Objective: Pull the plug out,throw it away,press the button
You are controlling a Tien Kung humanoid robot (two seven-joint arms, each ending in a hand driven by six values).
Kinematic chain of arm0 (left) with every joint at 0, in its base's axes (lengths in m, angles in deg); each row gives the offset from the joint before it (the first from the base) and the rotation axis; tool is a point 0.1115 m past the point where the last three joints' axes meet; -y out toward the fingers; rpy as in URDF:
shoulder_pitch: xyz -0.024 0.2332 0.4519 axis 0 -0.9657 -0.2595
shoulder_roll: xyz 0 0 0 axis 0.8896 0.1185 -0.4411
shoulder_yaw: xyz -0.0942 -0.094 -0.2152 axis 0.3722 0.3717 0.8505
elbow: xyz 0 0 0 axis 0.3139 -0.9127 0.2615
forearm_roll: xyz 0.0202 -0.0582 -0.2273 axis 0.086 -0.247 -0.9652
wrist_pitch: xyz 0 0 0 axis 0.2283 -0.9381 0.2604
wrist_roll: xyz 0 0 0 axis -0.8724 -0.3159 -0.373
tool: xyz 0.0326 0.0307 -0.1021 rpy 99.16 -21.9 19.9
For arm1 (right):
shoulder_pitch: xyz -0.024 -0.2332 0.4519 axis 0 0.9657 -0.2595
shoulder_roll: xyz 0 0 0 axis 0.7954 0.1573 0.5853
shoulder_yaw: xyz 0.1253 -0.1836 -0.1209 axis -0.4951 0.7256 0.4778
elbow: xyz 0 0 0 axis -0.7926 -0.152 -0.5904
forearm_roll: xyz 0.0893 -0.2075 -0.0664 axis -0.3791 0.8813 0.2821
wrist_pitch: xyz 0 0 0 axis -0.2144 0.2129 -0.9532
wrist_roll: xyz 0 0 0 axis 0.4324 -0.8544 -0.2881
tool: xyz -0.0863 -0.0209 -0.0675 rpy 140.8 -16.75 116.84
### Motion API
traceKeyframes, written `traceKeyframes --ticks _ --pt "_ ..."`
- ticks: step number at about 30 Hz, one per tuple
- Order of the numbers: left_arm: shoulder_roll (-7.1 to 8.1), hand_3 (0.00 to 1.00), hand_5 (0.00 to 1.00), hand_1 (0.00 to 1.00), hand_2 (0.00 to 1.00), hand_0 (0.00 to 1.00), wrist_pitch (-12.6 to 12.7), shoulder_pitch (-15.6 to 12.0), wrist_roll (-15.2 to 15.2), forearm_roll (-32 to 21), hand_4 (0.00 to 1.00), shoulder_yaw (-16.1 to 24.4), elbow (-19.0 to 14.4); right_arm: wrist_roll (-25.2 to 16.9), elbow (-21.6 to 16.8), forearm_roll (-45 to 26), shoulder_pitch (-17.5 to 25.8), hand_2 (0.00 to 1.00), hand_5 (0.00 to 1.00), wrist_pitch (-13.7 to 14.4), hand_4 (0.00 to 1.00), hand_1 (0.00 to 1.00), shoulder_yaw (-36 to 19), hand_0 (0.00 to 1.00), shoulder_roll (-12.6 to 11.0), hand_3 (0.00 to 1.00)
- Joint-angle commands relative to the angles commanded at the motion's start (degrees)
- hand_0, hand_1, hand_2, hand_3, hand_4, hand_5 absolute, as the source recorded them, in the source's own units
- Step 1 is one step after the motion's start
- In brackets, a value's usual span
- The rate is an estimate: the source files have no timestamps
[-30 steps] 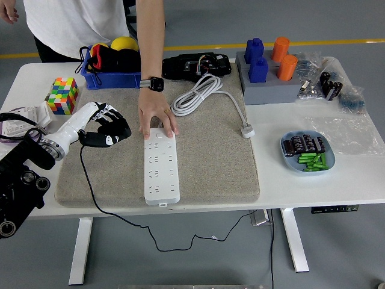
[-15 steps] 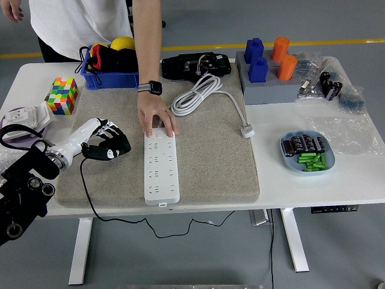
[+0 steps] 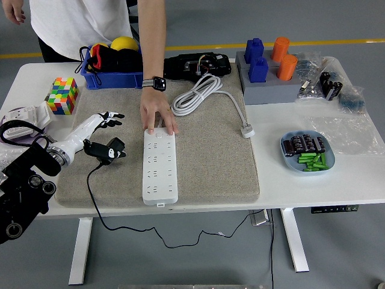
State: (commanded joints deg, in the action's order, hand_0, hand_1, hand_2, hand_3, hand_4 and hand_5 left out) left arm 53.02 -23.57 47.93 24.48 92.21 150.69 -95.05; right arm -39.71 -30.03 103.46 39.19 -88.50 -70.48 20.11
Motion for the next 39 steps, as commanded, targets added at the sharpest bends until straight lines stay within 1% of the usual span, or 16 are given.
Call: traceKeyframes --ticks 3,5,6,9,11,12,14,17,18,23,24,29,30,34,36,39 --pt "0.19 0.836 0.002 0.79 0.741 0.808 -0.07 0.1 -0.21 -1.12 0.979 -0.42 -2.91 -0.01 0.0 0.0 -0.04 0.659 0.581 0.02 0.742 0.678 0.01 0.728 -0.03 0.641" --pt "0.3 0.836 0.002 0.79 0.741 0.808 -0.83 0.32 -1.05 -1.56 0.979 -0.8 -4.59 -0.01 -0.04 -0.03 -0.11 0.659 0.581 0.0 0.742 0.678 0.1 0.728 -0.05 0.641" --pt "0.4 0.765 0.002 0.477 0.482 0.46 -1.21 0.5 -1.62 -1.84 0.7 -1.23 -5.48 -0.01 -0.04 0.0 -0.12 0.659 0.581 0.01 0.742 0.678 0.04 0.728 -0.02 0.642" --pt "0.66 0.765 0.002 0.477 0.482 0.46 -1.67 1.17 -2.74 -3.58 0.7 -2.81 -6.63 0.0 0.0 -0.03 -0.09 0.659 0.581 0.0 0.742 0.678 0.02 0.728 0.02 0.642" --pt "0.65 0.765 0.002 0.477 0.482 0.46 -1.63 1.81 -3.18 -4.58 0.7 -4.02 -6.4 0.01 0.06 -0.08 -0.03 0.659 0.581 0.01 0.742 0.678 0.0 0.728 0.02 0.642" --pt "0.56 0.683 0.002 0.149 0.203 0.12 -1.44 2.44 -3.35 -5.1 0.391 -4.91 -5.8 0.02 0.07 -0.09 -0.01 0.659 0.581 0.01 0.742 0.678 0.0 0.728 0.01 0.642" --pt "0.33 0.683 0.002 0.149 0.203 0.12 -1.23 3.49 -3.79 -5.26 0.391 -6.48 -4.71 0.02 0.09 -0.12 0.01 0.659 0.581 0.01 0.742 0.678 -0.01 0.728 -0.01 0.642" --pt "-0.21 0.683 0.002 0.149 0.203 0.12 -1.69 5.31 -5.99 -4.39 0.391 -8.84 -3.17 0.0 0.04 -0.14 -0.03 0.659 0.581 0.01 0.742 0.678 0.02 0.728 -0.1 0.642" --pt "-0.38 0.654 0.002 0.071 0.137 0.077 -1.84 5.74 -6.44 -4.32 0.21 -9.36 -2.8 0.0 0.02 -0.15 -0.04 0.659 0.581 0.01 0.742 0.678 0.02 0.728 -0.11 0.642" --pt "-1.66 0.654 0.002 0.071 0.137 0.077 -3.27 8.09 -9.58 -5.63 0.21 -11.72 -0.9 0.02 0.04 -0.22 0.01 0.659 0.581 -0.01 0.742 0.678 0.16 0.728 -0.07 0.642" --pt "-1.88 0.656 0.002 0.024 0.125 0.046 -3.56 8.45 -10.27 -6.03 0.118 -12.15 -0.7 0.03 0.06 -0.25 0.05 0.659 0.581 -0.02 0.742 0.678 0.2 0.728 -0.07 0.642" --pt "-2.98 0.656 0.002 0.024 0.125 0.046 -4.23 9.91 -12.8 -6.39 0.118 -13.41 0.71 0.02 0.1 -0.3 0.16 0.659 0.581 0.0 0.742 0.678 0.26 0.728 -0.14 0.642" --pt "-3.19 0.666 0.002 0.022 0.14 0.045 -3.95 10.37 -13.37 -6.22 0.089 -13.83 1.06 0.02 0.08 -0.31 0.13 0.659 0.581 0.0 0.742 0.679 0.29 0.728 -0.17 0.642" --pt "-3.97 0.666 0.002 0.022 0.14 0.045 -3.77 11.87 -15.14 -5.92 0.089 -15.3 2.57 0.02 0.08 -0.44 0.12 0.659 0.581 0.0 0.742 0.679 0.38 0.728 -0.18 0.642" --pt "-4.39 0.682 0.002 0.021 0.14 0.042 -3.68 12.43 -15.75 -5.23 0.07 -15.76 3.44 0.03 0.06 -0.44 0.11 0.659 0.581 0.0 0.742 0.679 0.36 0.728 -0.19 0.642" --pt "-4.93 0.682 0.002 0.021 0.14 0.042 -3.41 13.14 -16.44 -4.59 0.07 -16.28 4.53 0.03 0.05 -0.48 0.08 0.659 0.581 0.01 0.742 0.679 0.38 0.728 -0.25 0.642"
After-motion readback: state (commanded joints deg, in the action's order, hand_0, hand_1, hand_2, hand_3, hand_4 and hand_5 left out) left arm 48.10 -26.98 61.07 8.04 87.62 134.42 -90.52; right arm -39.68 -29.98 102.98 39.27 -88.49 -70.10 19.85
